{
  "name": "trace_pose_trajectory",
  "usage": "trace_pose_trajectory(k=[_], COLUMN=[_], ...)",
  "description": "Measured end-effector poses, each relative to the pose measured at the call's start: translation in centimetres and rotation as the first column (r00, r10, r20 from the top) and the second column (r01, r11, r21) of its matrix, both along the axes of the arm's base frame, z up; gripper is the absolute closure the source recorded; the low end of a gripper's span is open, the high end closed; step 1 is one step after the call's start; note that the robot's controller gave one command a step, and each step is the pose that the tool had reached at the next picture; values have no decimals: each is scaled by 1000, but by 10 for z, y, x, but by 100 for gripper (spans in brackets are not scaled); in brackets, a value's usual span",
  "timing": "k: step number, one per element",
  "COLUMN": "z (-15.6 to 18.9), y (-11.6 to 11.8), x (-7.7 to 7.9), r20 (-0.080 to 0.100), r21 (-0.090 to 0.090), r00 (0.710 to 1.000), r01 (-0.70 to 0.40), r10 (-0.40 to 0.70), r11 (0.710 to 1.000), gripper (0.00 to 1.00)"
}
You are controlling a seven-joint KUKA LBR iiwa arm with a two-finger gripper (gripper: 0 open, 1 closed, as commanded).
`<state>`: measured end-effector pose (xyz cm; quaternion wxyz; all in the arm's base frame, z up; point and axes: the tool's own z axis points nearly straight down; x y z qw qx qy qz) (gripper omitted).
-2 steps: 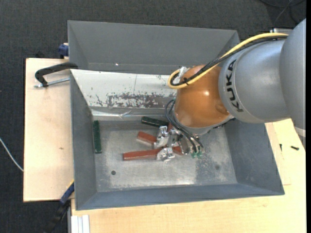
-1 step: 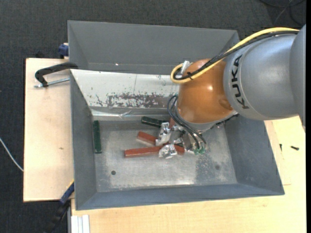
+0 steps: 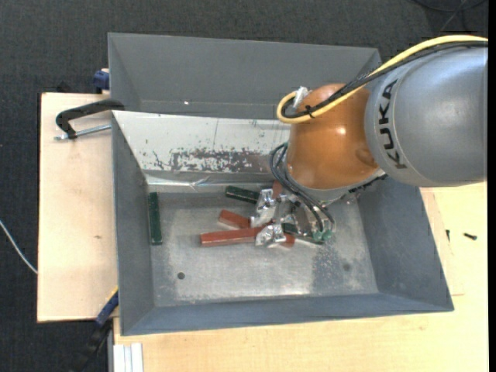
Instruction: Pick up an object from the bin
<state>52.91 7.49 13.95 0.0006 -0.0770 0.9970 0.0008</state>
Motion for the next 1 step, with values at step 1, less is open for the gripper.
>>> trace_pose_trajectory(k=[1], z=[18], y=[0], x=[1], r20=[3], r21=[0], r00=[1000], r01=[0], r10=[0], r11=[1000], gripper=[100])
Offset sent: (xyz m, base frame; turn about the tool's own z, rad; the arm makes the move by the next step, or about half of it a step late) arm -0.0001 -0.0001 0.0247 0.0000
